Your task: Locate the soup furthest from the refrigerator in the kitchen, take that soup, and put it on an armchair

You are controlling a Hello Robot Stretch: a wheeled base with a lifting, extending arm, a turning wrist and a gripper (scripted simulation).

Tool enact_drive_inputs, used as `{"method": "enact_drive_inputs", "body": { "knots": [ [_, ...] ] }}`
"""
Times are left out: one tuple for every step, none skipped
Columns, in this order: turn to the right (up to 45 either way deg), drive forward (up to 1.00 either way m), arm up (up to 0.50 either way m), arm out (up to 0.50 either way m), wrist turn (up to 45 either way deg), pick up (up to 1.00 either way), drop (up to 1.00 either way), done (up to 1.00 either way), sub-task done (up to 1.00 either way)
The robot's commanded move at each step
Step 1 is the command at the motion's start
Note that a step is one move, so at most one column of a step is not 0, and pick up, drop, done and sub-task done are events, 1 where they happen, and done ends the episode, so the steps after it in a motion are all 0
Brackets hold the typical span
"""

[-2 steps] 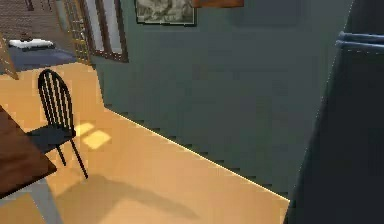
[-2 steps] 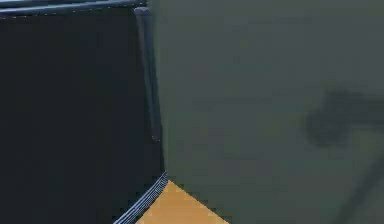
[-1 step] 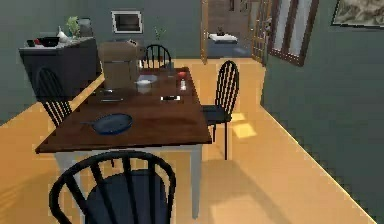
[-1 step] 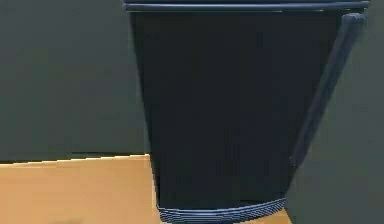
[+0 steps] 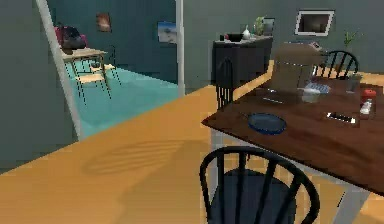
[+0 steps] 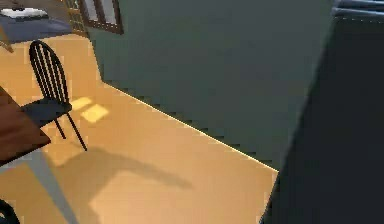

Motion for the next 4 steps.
{"method": "enact_drive_inputs", "body": {
  "knots": [
    [-39.0, 0.00, 0.00, 0.00, 0.0, 0.00, 0.00, 0.00, 0.00],
    [0.0, 0.60, 0.00, 0.00, 0.0, 0.00, 0.00, 0.00, 0.00],
    [21.0, 0.00, 0.00, 0.00, 0.0, 0.00, 0.00, 0.00, 0.00],
    [0.0, 1.00, 0.00, 0.00, 0.0, 0.00, 0.00, 0.00, 0.00]
  ]
}}
